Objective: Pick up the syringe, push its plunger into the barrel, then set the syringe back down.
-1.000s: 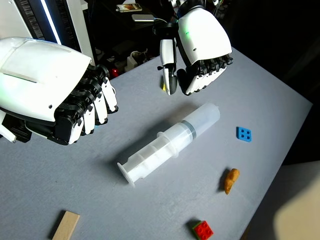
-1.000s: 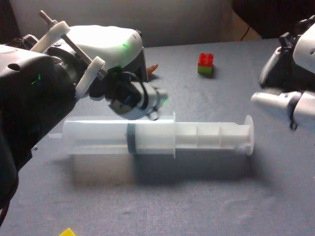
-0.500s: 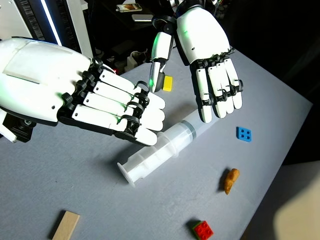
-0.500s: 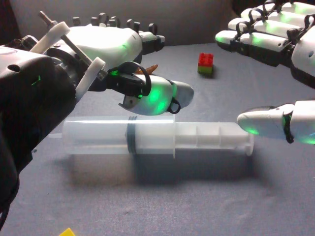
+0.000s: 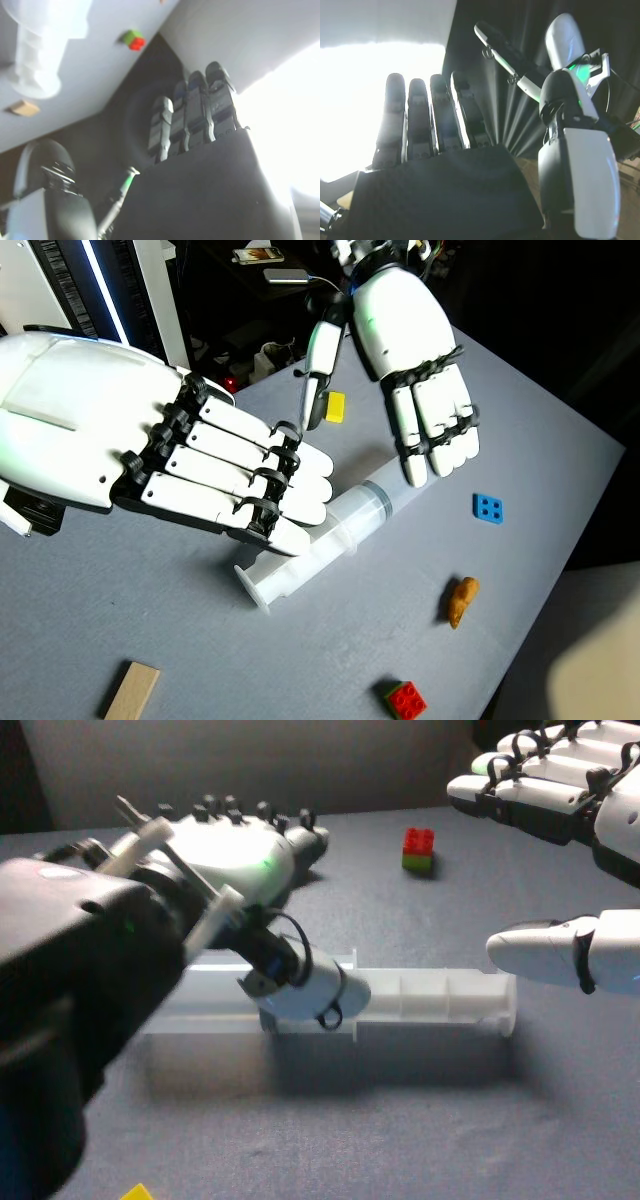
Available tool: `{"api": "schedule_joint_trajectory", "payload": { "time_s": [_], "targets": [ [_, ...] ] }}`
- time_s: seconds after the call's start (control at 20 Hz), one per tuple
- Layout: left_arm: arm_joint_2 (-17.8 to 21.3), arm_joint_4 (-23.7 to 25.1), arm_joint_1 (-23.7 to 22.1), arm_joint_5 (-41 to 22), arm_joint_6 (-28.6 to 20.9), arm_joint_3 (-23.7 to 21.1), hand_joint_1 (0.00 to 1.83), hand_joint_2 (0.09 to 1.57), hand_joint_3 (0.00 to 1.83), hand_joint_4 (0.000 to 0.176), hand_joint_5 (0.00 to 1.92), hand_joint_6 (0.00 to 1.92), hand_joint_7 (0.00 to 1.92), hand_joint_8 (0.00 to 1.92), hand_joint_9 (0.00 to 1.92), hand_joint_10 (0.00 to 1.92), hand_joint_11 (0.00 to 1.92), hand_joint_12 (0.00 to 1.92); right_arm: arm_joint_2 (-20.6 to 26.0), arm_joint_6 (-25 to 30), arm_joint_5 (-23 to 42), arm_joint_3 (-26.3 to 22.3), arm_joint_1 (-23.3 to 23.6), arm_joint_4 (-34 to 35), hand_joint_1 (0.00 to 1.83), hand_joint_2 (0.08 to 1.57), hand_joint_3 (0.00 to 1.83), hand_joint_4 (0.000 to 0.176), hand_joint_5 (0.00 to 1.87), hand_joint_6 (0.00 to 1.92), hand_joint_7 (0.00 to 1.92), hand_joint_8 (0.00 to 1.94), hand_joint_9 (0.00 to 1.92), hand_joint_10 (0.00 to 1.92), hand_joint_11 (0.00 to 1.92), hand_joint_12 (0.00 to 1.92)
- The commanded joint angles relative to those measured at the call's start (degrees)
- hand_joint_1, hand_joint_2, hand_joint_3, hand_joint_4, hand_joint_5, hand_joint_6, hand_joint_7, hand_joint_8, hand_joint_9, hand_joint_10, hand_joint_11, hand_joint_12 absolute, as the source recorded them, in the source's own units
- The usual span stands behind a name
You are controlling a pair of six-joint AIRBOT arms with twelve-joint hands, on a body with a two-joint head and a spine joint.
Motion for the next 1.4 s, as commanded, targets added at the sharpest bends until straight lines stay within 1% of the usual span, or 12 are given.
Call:
{"api": "schedule_joint_trajectory", "payload": {
  "time_s": [0.0, 0.1, 0.2, 0.3, 0.4, 0.45, 0.6, 0.7, 0.8, 1.05, 1.15, 1.35],
  "targets": [
    [-0.6, 4.3, -0.2, -1.9, 0.0, 0.3, 0.58, 1.0, 0.0, 0.057, 0.05, 0.0, 0.01, 0.0, 0.0, 0.0, 0.0, 0.01, 0.2, 0.2, 6.0, 0.0, 0.6, -0.8, 0.19, 1.16, 0.0, 0.0, 0.16, 0.01, 0.11, 0.0, 0.07, 0.0, 0.0, 0.33],
    [-2.3, 4.1, 0.7, -2.9, 0.0, 0.9, 0.59, 1.0, 0.0, 0.069, 0.05, 0.0, 0.0, 0.0, 0.0, 0.0, 0.0, 0.0, 0.1, 0.2, 6.0, 0.1, 0.6, -0.8, 0.23, 1.14, 0.0, 0.0, 0.17, 0.01, 0.11, 0.0, 0.07, 0.0, 0.0, 0.36],
    [-3.6, 3.4, 1.5, -4.1, -0.1, 1.5, 0.68, 0.99, 0.0, 0.06, 0.03, 0.0, 0.0, 0.0, 0.0, 0.0, 0.0, 0.0, 0.0, 0.3, 6.0, 0.0, 0.6, -0.8, 0.22, 1.13, 0.0, 0.0, 0.16, 0.0, 0.12, 0.0, 0.09, 0.0, 0.0, 0.42],
    [-5.4, 2.3, 2.2, -7.4, -0.3, 2.2, 0.7, 0.99, 0.0, 0.075, 0.02, 0.0, 0.0, 0.0, 0.0, 0.0, 0.0, 0.0, -0.1, 0.3, 6.0, 0.0, 0.6, -0.8, 0.21, 1.14, 0.0, 0.0, 0.16, 0.0, 0.13, 0.0, 0.09, 0.0, 0.0, 0.44],
    [-6.8, 2.1, 3.0, -8.5, -0.5, 3.2, 0.84, 0.96, 0.0, 0.048, 0.01, 0.0, 0.0, 0.0, 0.0, 0.0, 0.0, 0.0, -0.2, 0.4, 6.0, 0.0, 0.6, -0.8, 0.23, 1.13, 0.0, 0.0, 0.19, 0.01, 0.14, 0.0, 0.09, 0.0, 0.0, 0.45],
    [-7.4, 1.9, 3.3, -8.7, -0.7, 3.8, 0.88, 0.95, 0.0, 0.051, 0.0, 0.0, 0.0, 0.0, 0.0, 0.0, 0.0, 0.0, -0.2, 0.4, 6.0, 0.0, 0.6, -0.8, 0.23, 1.13, 0.0, 0.0, 0.19, 0.01, 0.14, 0.0, 0.09, 0.0, 0.0, 0.44],
    [-9.4, 1.9, 4.8, -10.8, -3.4, 5.8, 0.8, 0.94, 0.0, 0.031, 0.0, 0.0, 0.0, 0.0, 0.0, 0.0, 0.0, 0.0, -0.3, 0.6, 5.9, 0.0, 0.6, -0.8, 0.22, 1.14, 0.0, 0.0, 0.19, 0.0, 0.14, 0.0, 0.1, 0.01, 0.0, 0.44],
    [-10.2, 1.9, 5.7, -11.0, -4.0, 7.0, 0.82, 0.93, 0.0, 0.011, 0.0, 0.0, 0.0, 0.0, 0.0, 0.0, 0.0, 0.0, -0.3, 0.6, 5.9, 0.0, 0.6, -0.8, 0.22, 1.14, 0.0, 0.0, 0.18, 0.0, 0.14, 0.0, 0.1, 0.0, 0.0, 0.45],
    [-11.4, 1.9, 6.8, -11.5, -4.0, 8.4, 0.86, 0.92, 0.0, 0.002, 0.0, 0.0, 0.0, 0.0, 0.0, 0.0, 0.0, 0.0, -0.3, 0.7, 5.9, 0.0, 0.6, -0.8, 0.21, 1.15, 0.0, 0.0, 0.17, 0.0, 0.13, 0.0, 0.1, 0.0, 0.0, 0.42],
    [-13.3, 1.9, 8.7, -11.1, -4.9, 11.4, 0.74, 0.97, 0.01, 0.028, 0.01, 0.0, 0.0, 0.0, 0.0, 0.0, 0.0, 0.0, -0.4, 0.9, 5.9, 0.0, 0.6, -0.8, 0.25, 1.14, 0.0, 0.0, 0.18, 0.0, 0.13, 0.0, 0.11, 0.0, 0.0, 0.48],
    [-13.4, 5.6, 9.1, -11.8, -5.3, 11.4, 0.71, 0.97, 0.01, 0.043, 0.01, 0.0, 0.0, 0.0, 0.0, 0.0, 0.0, 0.0, -0.4, 0.9, 5.9, 0.0, 0.6, -0.8, 0.26, 1.14, 0.0, 0.0, 0.18, 0.0, 0.14, 0.0, 0.1, 0.0, 0.0, 0.43],
    [-13.5, 11.8, 11.9, -15.0, -9.1, 9.8, 0.71, 0.97, 0.0, 0.052, 0.01, 0.0, 0.0, 0.0, 0.0, 0.0, 0.0, 0.0, -0.4, 0.9, 5.9, 0.0, 0.6, -0.8, 0.26, 1.15, 0.0, 0.0, 0.18, 0.0, 0.13, 0.0, 0.08, 0.0, 0.0, 0.33]
  ]
}}
